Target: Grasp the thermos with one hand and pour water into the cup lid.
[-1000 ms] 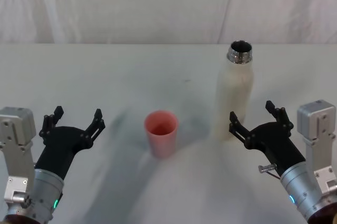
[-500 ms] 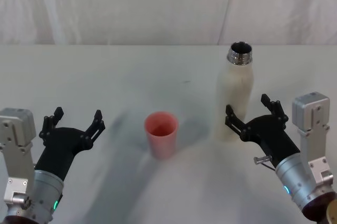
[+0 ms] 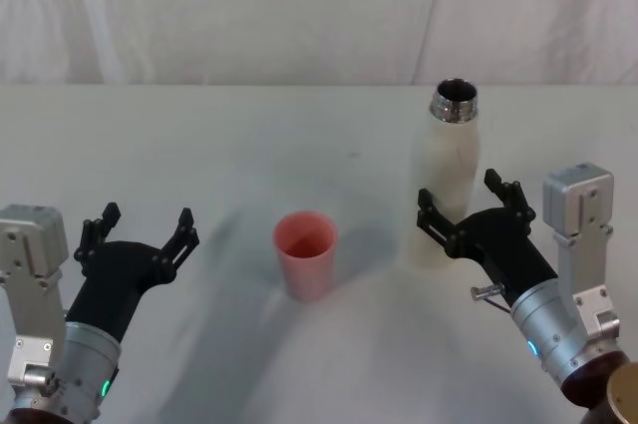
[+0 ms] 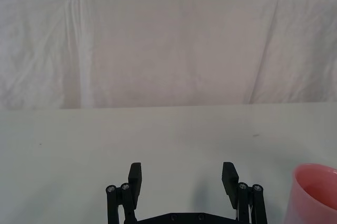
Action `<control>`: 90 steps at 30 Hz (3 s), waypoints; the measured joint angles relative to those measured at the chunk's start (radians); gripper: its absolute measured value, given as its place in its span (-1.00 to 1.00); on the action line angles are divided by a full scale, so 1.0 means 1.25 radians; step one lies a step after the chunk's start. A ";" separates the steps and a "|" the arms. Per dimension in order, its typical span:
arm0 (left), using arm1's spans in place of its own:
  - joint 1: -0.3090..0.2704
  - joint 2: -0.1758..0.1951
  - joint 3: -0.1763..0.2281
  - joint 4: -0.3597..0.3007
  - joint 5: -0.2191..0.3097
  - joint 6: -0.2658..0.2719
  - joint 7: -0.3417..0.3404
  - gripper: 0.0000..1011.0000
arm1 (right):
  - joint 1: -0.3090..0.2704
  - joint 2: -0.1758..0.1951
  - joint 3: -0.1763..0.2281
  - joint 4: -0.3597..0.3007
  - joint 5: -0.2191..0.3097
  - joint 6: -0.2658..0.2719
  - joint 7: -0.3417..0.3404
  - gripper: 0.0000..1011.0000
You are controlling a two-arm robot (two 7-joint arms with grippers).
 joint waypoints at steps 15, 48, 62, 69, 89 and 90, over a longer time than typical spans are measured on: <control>0.000 0.000 0.000 0.000 0.000 0.000 0.000 0.98 | 0.019 -0.010 -0.008 0.023 0.002 0.002 0.002 0.98; 0.000 0.000 0.000 0.000 0.000 0.000 0.000 0.98 | 0.089 -0.034 -0.018 0.099 0.030 0.005 0.012 0.98; 0.000 0.000 0.000 0.000 0.000 0.000 0.000 0.98 | 0.097 -0.030 -0.015 0.109 0.040 0.008 0.012 0.90; 0.000 0.000 0.000 0.000 0.000 0.000 0.000 0.98 | 0.097 -0.026 -0.014 0.109 0.041 0.011 0.011 0.90; 0.000 0.000 0.000 0.000 0.000 0.000 0.000 0.98 | 0.107 0.005 -0.049 0.042 -0.054 0.025 -0.010 0.90; 0.000 0.000 0.000 0.000 0.000 0.000 0.000 0.98 | 0.107 0.007 -0.052 0.040 -0.064 0.025 -0.012 0.90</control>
